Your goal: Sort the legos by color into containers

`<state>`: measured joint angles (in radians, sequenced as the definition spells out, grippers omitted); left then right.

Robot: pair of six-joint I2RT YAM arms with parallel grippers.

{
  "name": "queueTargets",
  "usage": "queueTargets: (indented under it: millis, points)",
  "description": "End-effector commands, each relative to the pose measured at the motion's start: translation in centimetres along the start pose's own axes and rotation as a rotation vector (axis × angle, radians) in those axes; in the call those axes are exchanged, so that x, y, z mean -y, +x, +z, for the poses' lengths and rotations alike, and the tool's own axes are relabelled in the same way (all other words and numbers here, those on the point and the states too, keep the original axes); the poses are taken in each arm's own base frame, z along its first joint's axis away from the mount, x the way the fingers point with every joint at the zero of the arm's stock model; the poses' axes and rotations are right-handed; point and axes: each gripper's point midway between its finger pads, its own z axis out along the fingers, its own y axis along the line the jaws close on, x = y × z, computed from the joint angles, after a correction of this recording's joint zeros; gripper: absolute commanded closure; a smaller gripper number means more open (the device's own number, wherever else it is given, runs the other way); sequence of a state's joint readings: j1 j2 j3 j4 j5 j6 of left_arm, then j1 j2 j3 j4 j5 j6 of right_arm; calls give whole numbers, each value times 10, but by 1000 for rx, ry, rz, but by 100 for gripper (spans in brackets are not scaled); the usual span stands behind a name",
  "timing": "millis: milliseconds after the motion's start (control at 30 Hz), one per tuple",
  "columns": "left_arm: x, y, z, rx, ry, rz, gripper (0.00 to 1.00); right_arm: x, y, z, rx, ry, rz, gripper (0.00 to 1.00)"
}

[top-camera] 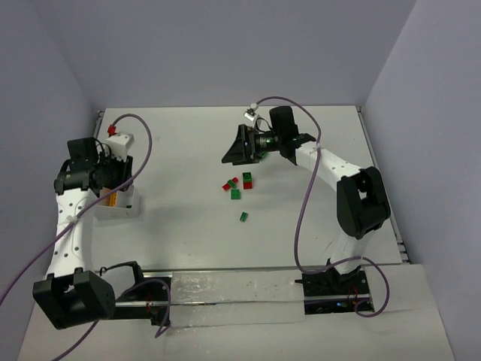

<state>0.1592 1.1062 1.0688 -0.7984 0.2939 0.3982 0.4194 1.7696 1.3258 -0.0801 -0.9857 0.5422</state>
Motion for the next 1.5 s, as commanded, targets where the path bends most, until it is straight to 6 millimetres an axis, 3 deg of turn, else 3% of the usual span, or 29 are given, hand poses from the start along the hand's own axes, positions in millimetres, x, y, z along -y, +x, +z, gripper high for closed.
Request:
queueTargets:
  millis: [0, 233, 367, 667, 867, 1067, 1333, 1467]
  points:
    - [-36, 31, -21, -164, -110, -36, 100, 15, 12, -8, -38, 119, -83, 0]
    - [-66, 54, -19, -289, -191, -87, 100, 19, 11, -6, -50, 129, -81, 0]
    - [-70, 64, -13, -330, -187, -110, 99, 20, 12, -5, -54, 129, -81, 0]
    - [-82, 79, 1, -386, -224, -115, 85, 25, 14, -6, -58, 141, -79, 0]
    - [-84, 81, 8, -391, -220, -110, 55, 28, 11, -8, -51, 174, -94, 0]
    - [-87, 73, 8, -369, -215, -97, 40, 40, 4, -13, -23, 264, -123, 0]
    - [-87, 47, 2, -292, -196, -88, 37, 74, -20, -36, 49, 532, -230, 1]
    - [-80, 29, 3, -248, -171, -88, 37, 123, -40, -62, 24, 810, -306, 3]
